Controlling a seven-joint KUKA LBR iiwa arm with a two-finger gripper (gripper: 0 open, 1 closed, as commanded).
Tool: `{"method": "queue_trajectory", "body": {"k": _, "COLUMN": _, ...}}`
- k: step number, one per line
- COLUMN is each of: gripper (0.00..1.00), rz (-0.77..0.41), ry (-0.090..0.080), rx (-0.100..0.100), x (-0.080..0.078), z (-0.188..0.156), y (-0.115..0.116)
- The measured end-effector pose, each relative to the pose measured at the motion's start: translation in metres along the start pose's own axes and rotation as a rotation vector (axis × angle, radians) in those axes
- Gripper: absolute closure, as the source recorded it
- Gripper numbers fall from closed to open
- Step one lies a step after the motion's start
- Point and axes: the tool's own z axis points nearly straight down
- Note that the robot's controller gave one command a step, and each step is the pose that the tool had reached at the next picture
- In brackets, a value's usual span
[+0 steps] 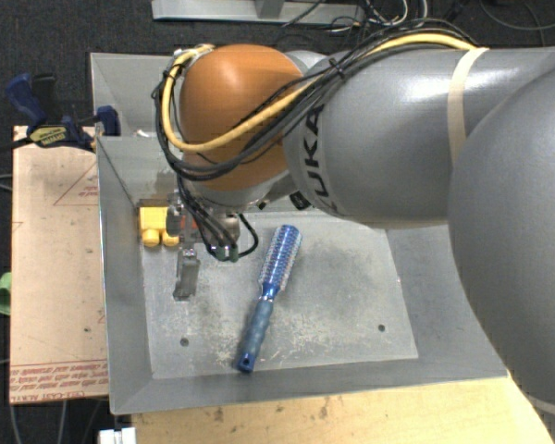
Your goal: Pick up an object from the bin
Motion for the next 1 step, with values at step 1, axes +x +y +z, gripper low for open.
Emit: {"method": "queue_trajectory", "body": {"k": 1, "gripper": 0.0, "rz": 0.002, "ry": 0.007, "rx": 0.004, "x": 0.0723, "z": 0.0208, "y": -0.0573}}
